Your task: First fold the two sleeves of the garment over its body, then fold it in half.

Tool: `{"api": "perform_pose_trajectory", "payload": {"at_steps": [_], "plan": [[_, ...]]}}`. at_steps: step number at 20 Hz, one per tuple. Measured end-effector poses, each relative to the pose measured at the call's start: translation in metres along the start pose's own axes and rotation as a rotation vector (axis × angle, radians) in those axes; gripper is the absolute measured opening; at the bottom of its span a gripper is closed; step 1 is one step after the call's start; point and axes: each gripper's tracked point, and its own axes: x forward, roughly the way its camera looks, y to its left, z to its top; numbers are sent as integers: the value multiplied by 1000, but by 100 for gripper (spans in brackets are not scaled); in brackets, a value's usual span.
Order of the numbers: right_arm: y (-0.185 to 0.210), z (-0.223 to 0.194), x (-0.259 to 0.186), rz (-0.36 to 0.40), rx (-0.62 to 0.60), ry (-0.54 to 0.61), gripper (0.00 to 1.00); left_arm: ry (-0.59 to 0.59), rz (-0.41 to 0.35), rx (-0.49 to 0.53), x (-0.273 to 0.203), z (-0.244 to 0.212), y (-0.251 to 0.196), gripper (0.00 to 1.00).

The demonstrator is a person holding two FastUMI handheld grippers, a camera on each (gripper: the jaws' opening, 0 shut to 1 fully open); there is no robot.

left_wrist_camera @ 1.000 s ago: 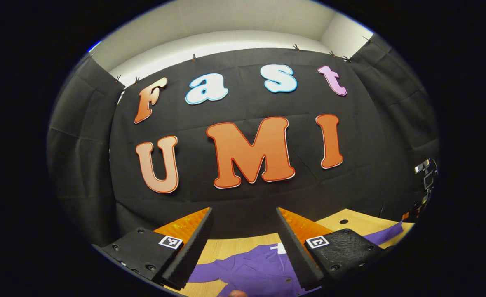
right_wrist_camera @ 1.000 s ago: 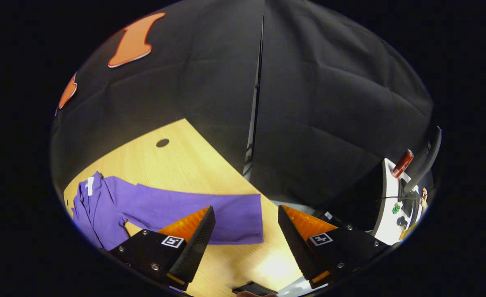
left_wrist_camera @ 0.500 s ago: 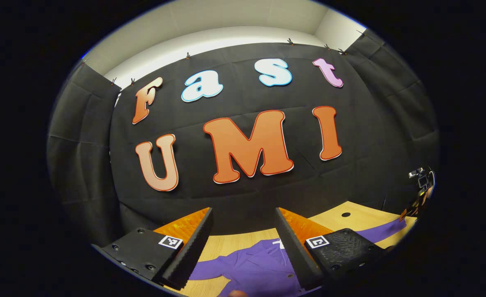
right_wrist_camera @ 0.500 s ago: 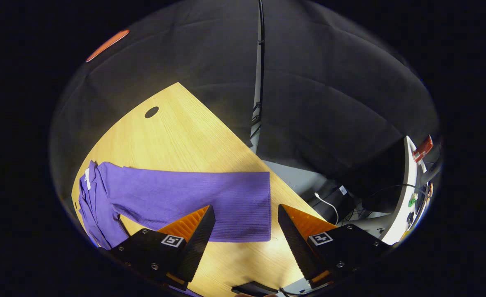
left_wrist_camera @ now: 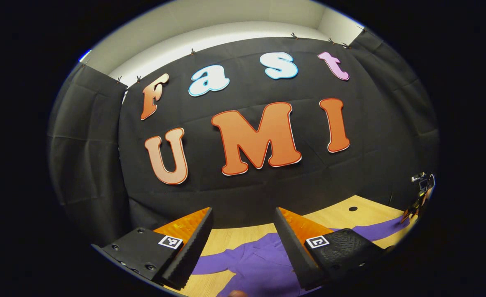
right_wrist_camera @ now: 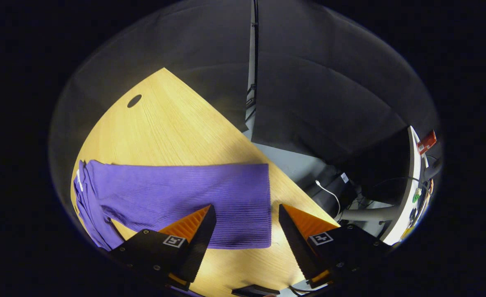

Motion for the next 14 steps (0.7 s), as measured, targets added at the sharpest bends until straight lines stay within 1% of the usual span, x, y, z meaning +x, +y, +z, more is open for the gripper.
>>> {"api": "perform_pose_trajectory", "payload": {"at_steps": [1,2,5,6,7,8,9,10,11,12,13,14], "plan": [[0,-3,-1,-12,-11,22,92,2,2,2,-1,0,-1,93],[0,1,1,-9,-11,7,92,3,5,3,0,0,-2,93],[3,-5,0,-13,-8,38,86,11,10,5,0,-1,-6,93],[4,-7,1,-12,-12,48,73,15,11,5,0,-3,-8,93],[5,-4,-1,-6,-19,41,74,19,13,5,1,-4,-9,93],[8,-4,1,2,-31,32,68,21,15,5,1,-4,-10,93],[10,-2,0,13,-37,23,43,24,19,8,0,-3,-11,93],[13,-2,1,27,-36,19,43,26,25,9,1,-5,-10,93],[16,-1,1,38,-23,13,15,27,29,4,2,-5,-9,95],[23,-2,0,63,0,23,17,27,28,-7,0,-8,-8,93],[26,-4,-6,81,29,31,7,32,20,-18,-1,-11,-8,93],[31,-2,-11,108,62,14,6,39,4,-23,0,-15,-7,93]]}}
